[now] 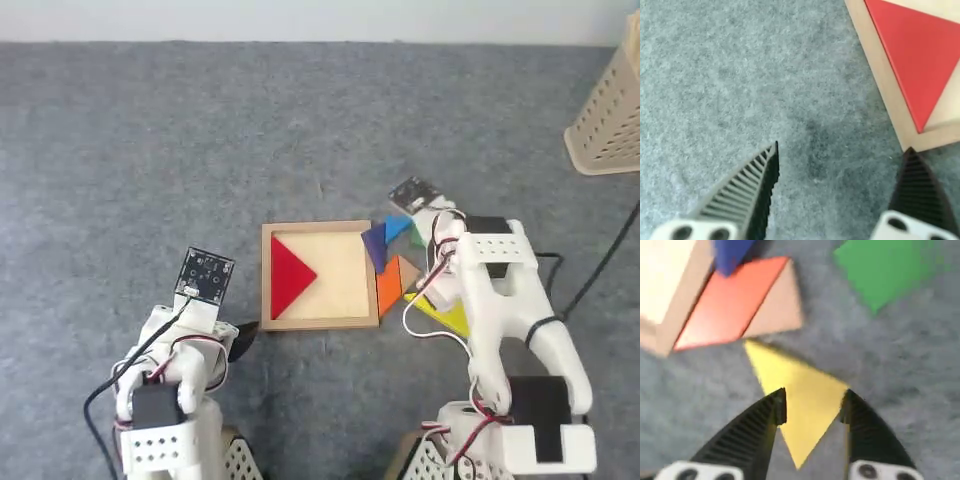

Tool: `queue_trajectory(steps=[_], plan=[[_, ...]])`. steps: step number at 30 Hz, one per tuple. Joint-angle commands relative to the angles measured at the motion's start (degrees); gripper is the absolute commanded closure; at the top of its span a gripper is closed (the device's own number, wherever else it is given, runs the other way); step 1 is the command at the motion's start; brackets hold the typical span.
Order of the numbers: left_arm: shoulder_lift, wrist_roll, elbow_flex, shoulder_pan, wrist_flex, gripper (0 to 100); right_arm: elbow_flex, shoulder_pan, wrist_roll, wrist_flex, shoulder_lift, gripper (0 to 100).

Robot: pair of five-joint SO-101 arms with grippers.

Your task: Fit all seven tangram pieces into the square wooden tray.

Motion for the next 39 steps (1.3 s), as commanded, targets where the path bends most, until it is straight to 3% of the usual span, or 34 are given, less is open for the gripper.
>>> queue_trajectory(steps=[1, 6, 13, 25, 35, 39], plan=[[-0.79, -0.26, -0.31, 0.26, 0.0, 65, -3.16, -0.31, 4.4, 3.12, -3.74, 69.0], [-0.79, -0.26, -0.31, 0.26, 0.0, 65, -1.85, 0.31, 8.35, 1.19, -2.33, 67.9], [-0.79, -0.26, -0.31, 0.26, 0.0, 65, -0.97, 0.84, 8.53, -5.32, 6.2, 67.9], [-0.79, -0.26, -0.31, 0.26, 0.0, 65, 0.18, 1.19, 7.91, -6.37, 8.57, 68.0], [-0.79, -0.26, -0.31, 0.26, 0.0, 65, 0.18, 1.19, -12.84, -5.85, -2.59, 68.0], [-0.79, -0.26, -0.31, 0.26, 0.0, 65, 1.49, 1.19, -16.7, -5.85, -4.7, 68.0]])
